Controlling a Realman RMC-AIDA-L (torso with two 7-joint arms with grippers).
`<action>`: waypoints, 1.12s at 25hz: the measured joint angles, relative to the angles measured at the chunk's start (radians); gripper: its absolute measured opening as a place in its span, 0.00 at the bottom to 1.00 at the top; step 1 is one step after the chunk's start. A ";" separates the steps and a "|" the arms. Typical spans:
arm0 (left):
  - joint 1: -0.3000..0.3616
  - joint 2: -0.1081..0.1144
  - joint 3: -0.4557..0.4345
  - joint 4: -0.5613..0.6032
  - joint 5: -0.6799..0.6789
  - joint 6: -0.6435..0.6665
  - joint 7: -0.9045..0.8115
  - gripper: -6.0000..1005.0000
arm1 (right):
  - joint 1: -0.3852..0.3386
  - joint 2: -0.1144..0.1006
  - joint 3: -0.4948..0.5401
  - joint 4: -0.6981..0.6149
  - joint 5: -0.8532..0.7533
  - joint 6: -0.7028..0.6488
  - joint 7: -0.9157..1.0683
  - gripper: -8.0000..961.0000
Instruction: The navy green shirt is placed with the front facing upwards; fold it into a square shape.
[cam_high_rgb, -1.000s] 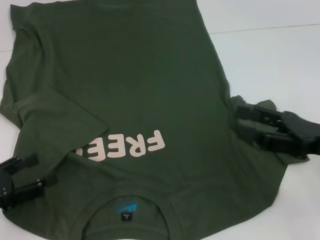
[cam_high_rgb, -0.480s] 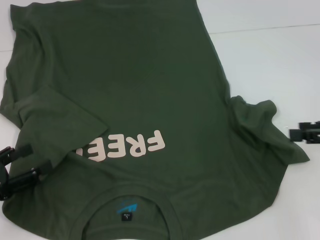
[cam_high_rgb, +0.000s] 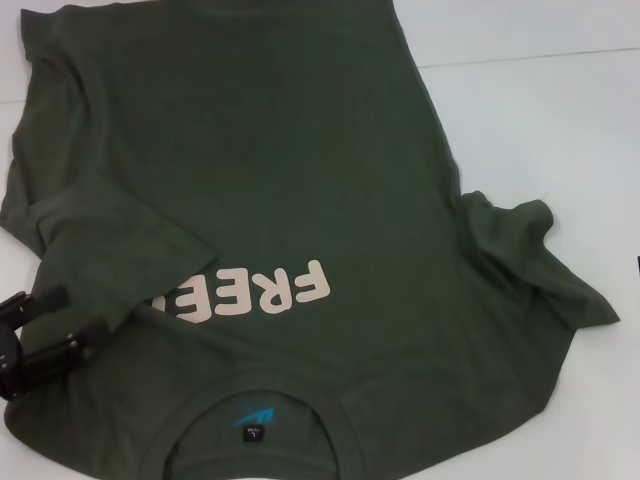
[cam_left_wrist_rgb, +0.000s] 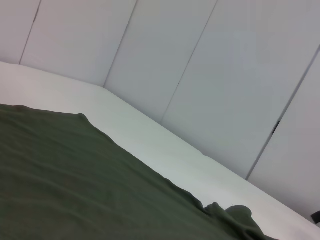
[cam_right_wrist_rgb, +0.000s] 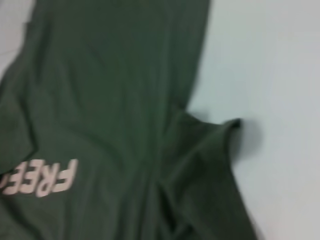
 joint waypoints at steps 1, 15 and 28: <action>0.000 0.000 0.000 0.000 0.000 0.000 0.000 0.91 | 0.006 0.001 -0.003 0.000 -0.017 0.004 0.018 0.83; 0.005 -0.003 -0.039 0.000 0.000 0.002 0.017 0.91 | 0.100 0.005 -0.014 0.115 -0.196 0.063 0.120 0.84; 0.006 -0.005 -0.040 0.000 0.000 0.000 0.019 0.91 | 0.181 -0.040 -0.009 0.049 -0.202 0.000 0.142 0.84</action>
